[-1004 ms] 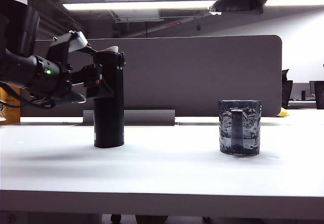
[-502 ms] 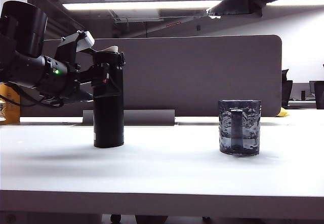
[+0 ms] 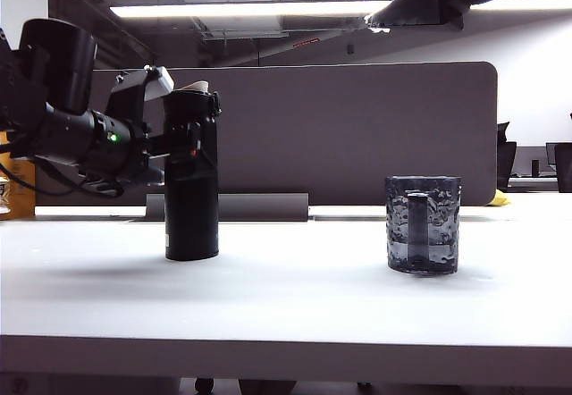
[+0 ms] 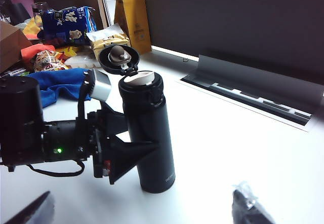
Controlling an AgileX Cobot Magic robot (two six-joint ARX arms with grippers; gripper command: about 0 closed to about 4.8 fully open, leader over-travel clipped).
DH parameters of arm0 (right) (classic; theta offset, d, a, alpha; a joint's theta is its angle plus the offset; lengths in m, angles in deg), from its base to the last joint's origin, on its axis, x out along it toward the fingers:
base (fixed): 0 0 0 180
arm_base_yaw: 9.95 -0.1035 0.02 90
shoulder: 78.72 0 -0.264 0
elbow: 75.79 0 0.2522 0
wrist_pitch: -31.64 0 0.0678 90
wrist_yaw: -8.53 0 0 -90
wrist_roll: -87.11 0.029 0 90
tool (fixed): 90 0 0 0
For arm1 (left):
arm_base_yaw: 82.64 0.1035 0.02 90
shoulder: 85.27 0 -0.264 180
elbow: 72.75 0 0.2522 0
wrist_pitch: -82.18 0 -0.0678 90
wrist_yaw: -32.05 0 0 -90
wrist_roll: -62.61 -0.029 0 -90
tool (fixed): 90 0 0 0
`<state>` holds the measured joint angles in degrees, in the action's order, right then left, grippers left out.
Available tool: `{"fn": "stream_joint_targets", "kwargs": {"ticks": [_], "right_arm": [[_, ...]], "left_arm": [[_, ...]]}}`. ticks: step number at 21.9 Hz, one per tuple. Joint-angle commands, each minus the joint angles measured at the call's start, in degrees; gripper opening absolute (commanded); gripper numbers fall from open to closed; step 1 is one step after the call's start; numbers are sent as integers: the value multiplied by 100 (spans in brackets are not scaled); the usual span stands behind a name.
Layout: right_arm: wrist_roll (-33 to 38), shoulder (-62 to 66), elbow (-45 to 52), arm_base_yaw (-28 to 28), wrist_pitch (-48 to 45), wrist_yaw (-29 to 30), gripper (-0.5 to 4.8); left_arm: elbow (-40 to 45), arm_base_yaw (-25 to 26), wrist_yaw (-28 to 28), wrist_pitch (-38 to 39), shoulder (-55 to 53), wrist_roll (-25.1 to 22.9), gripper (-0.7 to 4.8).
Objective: Pick up the black thermos, pour some water into the cup, then place the black thermos back on the table.
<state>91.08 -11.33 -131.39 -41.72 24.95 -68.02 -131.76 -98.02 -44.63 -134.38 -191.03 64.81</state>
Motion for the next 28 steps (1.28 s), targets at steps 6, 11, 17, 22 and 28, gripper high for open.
{"fn": "stream_joint_targets", "kwargs": {"ticks": [6, 11, 17, 22, 28], "right_arm": [[-17, 22, -20, -2, -31, -4, 479], [-109, 28, -20, -2, 109, -9, 479], [-107, 0, -24, 11, 140, -7, 479], [-129, -719, -33, 306, 1425, -332, -8], [-402, -1252, -33, 883, 2776, -555, -8]], "left_arm": [[-376, -142, -22, -122, -492, -4, 479], [-468, -142, -48, -120, -549, -2, 358], [-470, -142, 188, -164, -529, -4, 3], [-516, -144, 522, 496, 328, -584, -6], [-2319, -1086, -319, 4015, 756, -3689, -6]]}}
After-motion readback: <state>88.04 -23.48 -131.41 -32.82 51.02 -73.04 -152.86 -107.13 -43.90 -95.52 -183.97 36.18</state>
